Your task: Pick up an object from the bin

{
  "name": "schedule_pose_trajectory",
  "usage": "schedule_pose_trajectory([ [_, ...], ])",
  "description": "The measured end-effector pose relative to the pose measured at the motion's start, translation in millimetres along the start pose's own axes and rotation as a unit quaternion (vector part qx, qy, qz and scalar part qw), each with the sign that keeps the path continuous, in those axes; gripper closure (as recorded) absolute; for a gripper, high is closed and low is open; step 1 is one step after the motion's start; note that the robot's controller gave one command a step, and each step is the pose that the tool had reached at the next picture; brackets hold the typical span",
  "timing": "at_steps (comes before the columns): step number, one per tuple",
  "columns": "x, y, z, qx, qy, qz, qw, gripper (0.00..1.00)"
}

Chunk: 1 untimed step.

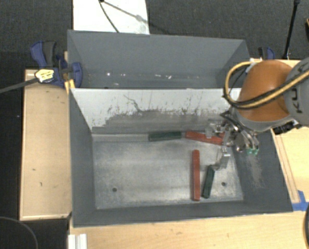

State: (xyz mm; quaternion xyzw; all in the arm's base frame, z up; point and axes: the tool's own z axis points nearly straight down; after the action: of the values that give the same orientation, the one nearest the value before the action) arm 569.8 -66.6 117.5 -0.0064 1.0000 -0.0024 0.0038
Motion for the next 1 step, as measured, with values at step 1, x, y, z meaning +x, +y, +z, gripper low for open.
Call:
schedule_pose_trajectory([
  [1, 42.3, 45.9, 47.1, -0.004, 0.0031, -0.208, 0.9781, 0.0],
])
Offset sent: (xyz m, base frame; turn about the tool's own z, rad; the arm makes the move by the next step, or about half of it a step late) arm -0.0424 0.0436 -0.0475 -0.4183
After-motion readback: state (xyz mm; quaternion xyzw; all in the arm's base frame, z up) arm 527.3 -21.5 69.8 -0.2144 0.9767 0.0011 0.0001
